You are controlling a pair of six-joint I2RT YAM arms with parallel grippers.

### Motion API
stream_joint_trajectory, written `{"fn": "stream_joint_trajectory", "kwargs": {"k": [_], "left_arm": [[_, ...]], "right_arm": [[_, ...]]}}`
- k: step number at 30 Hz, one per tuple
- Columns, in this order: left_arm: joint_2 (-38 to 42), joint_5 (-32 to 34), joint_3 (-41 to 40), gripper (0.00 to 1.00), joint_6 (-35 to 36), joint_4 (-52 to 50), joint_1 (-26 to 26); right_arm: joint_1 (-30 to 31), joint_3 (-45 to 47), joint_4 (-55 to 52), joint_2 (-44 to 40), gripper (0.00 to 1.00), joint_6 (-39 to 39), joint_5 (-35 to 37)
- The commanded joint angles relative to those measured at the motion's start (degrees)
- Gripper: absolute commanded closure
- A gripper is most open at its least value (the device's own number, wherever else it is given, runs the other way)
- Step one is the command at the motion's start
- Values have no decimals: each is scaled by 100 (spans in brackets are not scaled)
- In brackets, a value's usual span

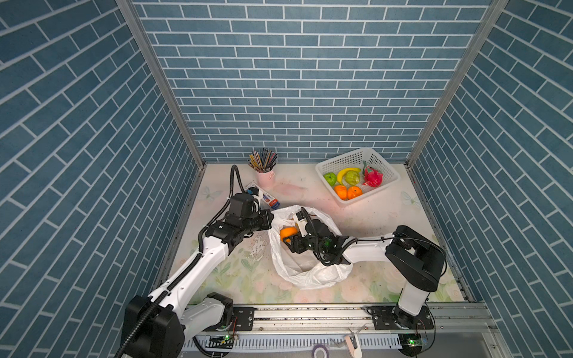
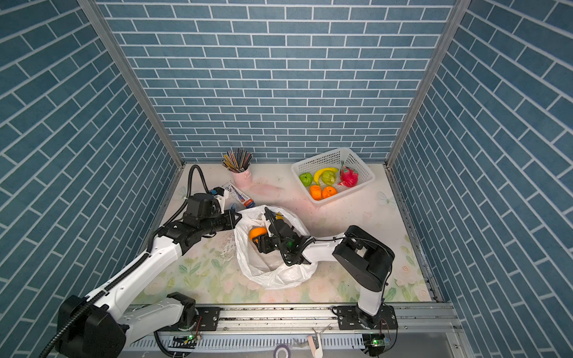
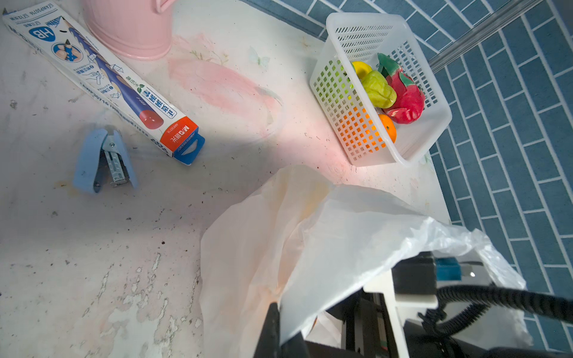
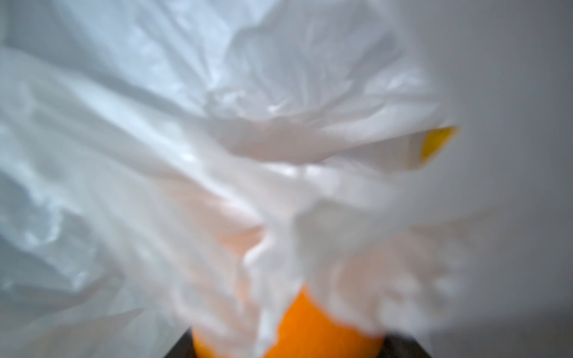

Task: Untie the knot of the plastic bag and take out the fruit
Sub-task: Pick up the fruit from the plastic bag.

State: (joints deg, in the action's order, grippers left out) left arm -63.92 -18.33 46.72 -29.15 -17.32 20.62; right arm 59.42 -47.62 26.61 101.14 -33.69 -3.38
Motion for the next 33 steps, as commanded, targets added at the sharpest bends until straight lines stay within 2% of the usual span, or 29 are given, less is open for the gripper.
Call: {"fn": "stream_joint_trajectory", "kwargs": {"k": [1,7,14,26,31,33], "left_arm": [[-42,19,-57,94,-24,91,-32],[-87,65,-66,93,41,36,-24],[-100,76,-87,91,41,69,-22],[-121,109,-146,90,38,124,-2],[-121,88,-182,81,32,141,12],[-121,59,-191,70,34,152,20]], "right_arm": [[150,20,-227,-297,34,333,138],[305,-11,-361,-679,34,548,45],[351,170,-634,-1442,34,603,287],[351,314,-557,-2367,34,737,314],[351,280,-446,-2583,34,733,444],[351,262,-405,-2671,34,725,522]]}}
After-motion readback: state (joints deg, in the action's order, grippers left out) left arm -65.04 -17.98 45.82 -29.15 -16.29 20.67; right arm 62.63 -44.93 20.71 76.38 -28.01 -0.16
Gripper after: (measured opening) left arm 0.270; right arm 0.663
